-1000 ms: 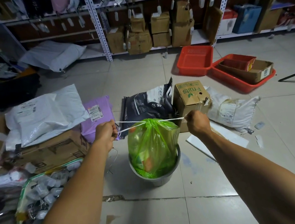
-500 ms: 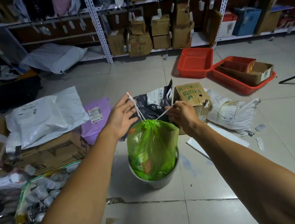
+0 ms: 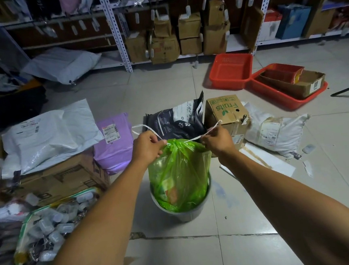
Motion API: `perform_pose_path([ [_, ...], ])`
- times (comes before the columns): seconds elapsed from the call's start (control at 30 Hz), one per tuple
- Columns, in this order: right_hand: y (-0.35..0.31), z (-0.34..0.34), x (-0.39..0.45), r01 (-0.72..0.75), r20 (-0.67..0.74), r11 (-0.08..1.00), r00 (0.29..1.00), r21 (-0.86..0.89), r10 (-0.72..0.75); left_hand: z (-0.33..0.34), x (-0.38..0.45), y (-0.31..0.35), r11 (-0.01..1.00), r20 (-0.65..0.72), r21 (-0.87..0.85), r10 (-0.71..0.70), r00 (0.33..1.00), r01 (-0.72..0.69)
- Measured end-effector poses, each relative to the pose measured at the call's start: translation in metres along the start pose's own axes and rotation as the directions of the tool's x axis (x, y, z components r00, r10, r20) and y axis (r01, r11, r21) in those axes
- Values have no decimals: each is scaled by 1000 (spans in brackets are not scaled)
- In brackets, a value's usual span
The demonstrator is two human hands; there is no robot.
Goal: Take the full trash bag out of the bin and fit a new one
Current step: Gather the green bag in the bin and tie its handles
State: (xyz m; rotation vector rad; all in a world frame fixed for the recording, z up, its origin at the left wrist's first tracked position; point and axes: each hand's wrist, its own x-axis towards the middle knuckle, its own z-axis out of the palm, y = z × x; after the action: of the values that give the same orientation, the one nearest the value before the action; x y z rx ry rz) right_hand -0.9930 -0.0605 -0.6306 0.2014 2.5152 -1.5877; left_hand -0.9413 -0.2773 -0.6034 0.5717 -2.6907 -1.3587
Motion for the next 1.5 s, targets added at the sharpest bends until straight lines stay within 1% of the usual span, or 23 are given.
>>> perform_pose_path([
  [0.03,0,2,1,-12,-20,1000,1000,2,12,0,1,-2,1000,48,-18,-13,999,14],
  [0.1,-2,4,0,-34,-86,999,996,24,36,-2,0,-6,1000,149,14,0,989,-2],
  [0.17,-2,8,0,-36,-104,999,994,17,38,-2,0,-9,998,176,48,19,984,-28],
  [0.2,-2,9,-1,-26,-79,999,997,-24,24,-2,-1,-10,996,165,76,30,986,-43],
  [0.27,-2,12,-2,3,20,994,1000,-110,-1,0,-2,-10,983,139,168,57,989,-80],
  [0.33,-2,16,-2,50,108,987,994,-152,-34,4,0,-11,964,126,239,87,988,-116],
  [0.4,-1,21,2,56,145,979,989,-197,-28,9,1,-12,966,123,214,117,985,-142],
  [0.47,0,28,8,32,133,971,991,-237,0,14,4,-12,975,124,150,147,981,-165],
  [0.57,1,37,17,23,133,972,991,-233,9,20,9,-12,968,155,123,198,968,-217],
  [0.63,2,42,20,25,137,976,991,-217,5,25,13,-15,968,175,111,204,963,-226],
  [0.8,2,55,23,-24,97,994,995,-110,34,30,16,-18,983,107,-47,181,978,-177],
  [0.9,2,62,29,-28,115,999,993,-34,32,29,18,-14,979,100,-137,166,981,-152],
  [1.0,-2,64,30,-30,111,999,993,-10,31,27,17,-10,965,95,-236,144,985,-118],
  [1.17,-4,65,25,-14,93,998,996,-54,19,29,15,-2,889,165,-458,74,984,10],
  [1.23,-4,64,24,1,105,997,994,-79,8,30,12,0,866,179,-498,47,983,49],
  [1.33,-4,60,22,1,73,994,997,-106,7,33,12,-8,821,195,-560,1,981,111],
  [1.4,-3,60,21,9,58,990,998,-139,-1,34,9,-13,802,202,-579,-36,979,149],
  [1.5,-1,61,14,51,39,980,998,-192,-44,37,9,-13,828,188,-526,-111,976,195],
])
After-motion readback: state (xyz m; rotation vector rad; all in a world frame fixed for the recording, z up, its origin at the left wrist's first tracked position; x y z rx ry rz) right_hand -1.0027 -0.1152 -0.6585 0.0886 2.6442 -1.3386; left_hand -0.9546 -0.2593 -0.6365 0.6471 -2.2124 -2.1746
